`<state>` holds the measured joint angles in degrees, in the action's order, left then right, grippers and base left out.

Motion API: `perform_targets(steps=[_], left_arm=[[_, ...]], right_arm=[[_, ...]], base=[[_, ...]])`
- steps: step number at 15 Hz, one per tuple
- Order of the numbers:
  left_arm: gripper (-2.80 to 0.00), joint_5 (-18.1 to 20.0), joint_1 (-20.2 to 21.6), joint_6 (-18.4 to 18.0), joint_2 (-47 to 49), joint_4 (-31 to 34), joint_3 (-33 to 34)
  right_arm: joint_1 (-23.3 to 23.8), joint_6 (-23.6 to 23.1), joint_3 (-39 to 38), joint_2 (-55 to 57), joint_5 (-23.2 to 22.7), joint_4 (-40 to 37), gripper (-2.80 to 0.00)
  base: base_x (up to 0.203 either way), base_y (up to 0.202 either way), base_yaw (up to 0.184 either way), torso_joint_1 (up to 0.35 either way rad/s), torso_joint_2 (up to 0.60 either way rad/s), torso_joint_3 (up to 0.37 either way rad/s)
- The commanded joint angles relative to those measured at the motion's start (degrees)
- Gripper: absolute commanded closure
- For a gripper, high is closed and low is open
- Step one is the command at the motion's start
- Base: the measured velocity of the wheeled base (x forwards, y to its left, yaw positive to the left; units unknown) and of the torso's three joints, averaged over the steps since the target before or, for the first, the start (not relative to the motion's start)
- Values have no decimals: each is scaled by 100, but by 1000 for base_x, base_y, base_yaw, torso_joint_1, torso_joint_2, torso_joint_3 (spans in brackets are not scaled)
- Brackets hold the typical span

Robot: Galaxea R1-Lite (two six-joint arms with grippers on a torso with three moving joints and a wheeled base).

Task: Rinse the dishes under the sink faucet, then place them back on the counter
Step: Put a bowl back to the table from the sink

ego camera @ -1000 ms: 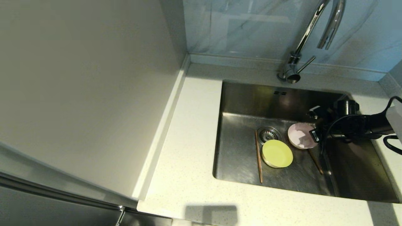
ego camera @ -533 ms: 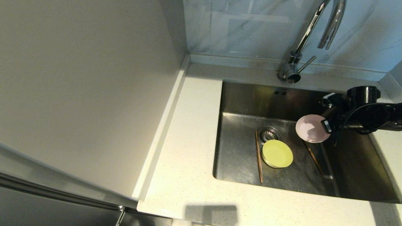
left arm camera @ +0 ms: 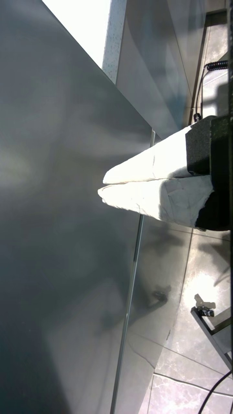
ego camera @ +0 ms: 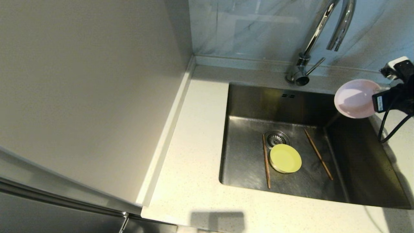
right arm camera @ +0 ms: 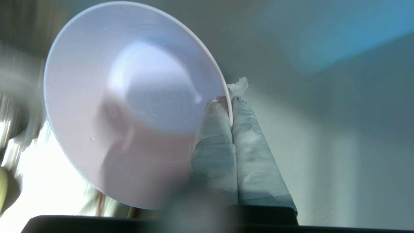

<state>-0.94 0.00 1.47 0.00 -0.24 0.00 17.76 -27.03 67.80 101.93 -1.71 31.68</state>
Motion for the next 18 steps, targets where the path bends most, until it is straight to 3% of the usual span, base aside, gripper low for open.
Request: perform_targets(steps=[1,4,5,6,7,11,15,17,18], left_arm=[[0,-3,0,2,-18,-2,0],[0,-3,0,2,-18,-2,0],[0,-3,0,2,-18,-2,0],[0,-3,0,2,-18,-2,0],[0,-3,0,2,-18,-2,0],[0,-3,0,2,-18,-2,0],[0,-3,0,2,-18,-2,0],[0,-3,0,2,-18,-2,0],[0,-3,0,2,-18,-2,0]], right_arm=[[27,96,-528,-542,5,2284,0],[32,481,-868,-736,86,4691,0],[33,550,-972,-767,269,5311,0],[34,593,-1066,-800,769,5598,0],[34,590,-1126,-834,1144,5599,0],[26,423,-2054,-842,1267,5599,0],[29,388,-964,-851,1308,5242,0],[31,372,-1086,-918,1361,4861,0],[58,367,-1269,-982,1389,4208,0]], base=[[0,0,0,0,0,0],[0,0,0,0,0,0],[0,0,0,0,0,0],[0,0,0,0,0,0],[0,0,0,0,0,0],[0,0,0,0,0,0],[0,0,0,0,0,0],[0,0,0,0,0,0],[0,0,0,0,0,0]])
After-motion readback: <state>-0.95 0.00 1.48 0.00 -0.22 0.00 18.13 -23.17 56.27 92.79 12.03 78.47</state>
